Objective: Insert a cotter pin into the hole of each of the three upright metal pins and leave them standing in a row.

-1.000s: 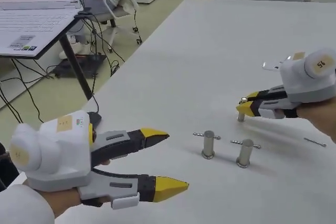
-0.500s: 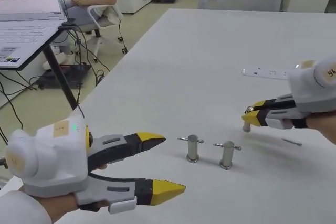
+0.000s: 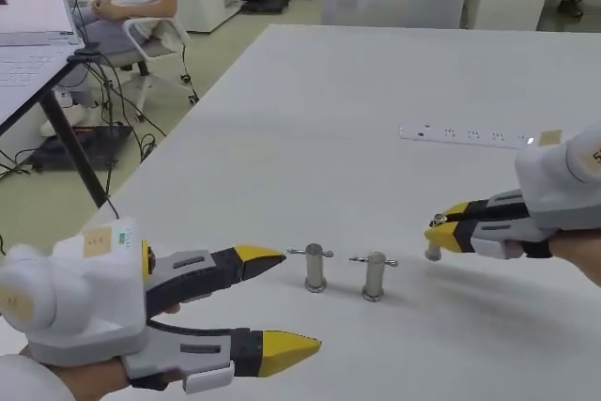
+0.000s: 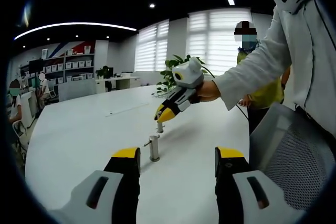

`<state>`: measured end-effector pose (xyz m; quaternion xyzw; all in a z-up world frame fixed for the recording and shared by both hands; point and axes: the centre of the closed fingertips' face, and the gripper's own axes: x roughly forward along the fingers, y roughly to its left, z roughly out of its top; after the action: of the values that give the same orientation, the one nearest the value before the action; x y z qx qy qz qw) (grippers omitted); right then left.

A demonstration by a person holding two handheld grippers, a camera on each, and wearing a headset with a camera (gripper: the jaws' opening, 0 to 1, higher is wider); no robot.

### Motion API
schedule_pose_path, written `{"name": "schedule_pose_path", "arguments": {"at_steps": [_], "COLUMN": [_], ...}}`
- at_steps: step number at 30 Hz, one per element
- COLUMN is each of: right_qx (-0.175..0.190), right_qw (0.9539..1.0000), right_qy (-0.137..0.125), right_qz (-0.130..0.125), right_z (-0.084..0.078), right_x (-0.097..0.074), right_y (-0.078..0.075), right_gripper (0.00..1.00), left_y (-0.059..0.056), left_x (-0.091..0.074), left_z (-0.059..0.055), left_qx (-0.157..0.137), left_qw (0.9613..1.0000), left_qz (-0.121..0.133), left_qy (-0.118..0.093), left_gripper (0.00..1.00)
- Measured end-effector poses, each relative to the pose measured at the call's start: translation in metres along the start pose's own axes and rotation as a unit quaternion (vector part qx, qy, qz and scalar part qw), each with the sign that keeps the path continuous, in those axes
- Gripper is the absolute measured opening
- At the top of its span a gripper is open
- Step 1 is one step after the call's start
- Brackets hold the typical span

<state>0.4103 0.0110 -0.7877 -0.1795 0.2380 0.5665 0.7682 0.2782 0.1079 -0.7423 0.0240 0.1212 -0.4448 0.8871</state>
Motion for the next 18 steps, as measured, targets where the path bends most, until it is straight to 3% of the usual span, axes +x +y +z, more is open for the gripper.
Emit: {"name": "schedule_pose_path", "arguments": {"at_steps": [9,18], "right_qx": [0.01,0.019], "right_qw": [0.9999,0.9998], "right_qy": [-0.013,-0.008], "right_qz": [0.0,0.004], "right_z": [-0.003,-0.019], "right_x": [-0.015,-0.018], "right_y": [0.026,0.052], "right_gripper": [0.09,0.09], "left_y": [-0.008,-0.011], "left_x": [0.007,0.009], "left_z": [0.0,0.001], "left_qx": [0.0,0.0], "left_qw": [0.9999,0.9998], "left_qz": [-0.011,-0.018], "left_qy": [0.0,0.002], "left_gripper": [0.56,0.56]}}
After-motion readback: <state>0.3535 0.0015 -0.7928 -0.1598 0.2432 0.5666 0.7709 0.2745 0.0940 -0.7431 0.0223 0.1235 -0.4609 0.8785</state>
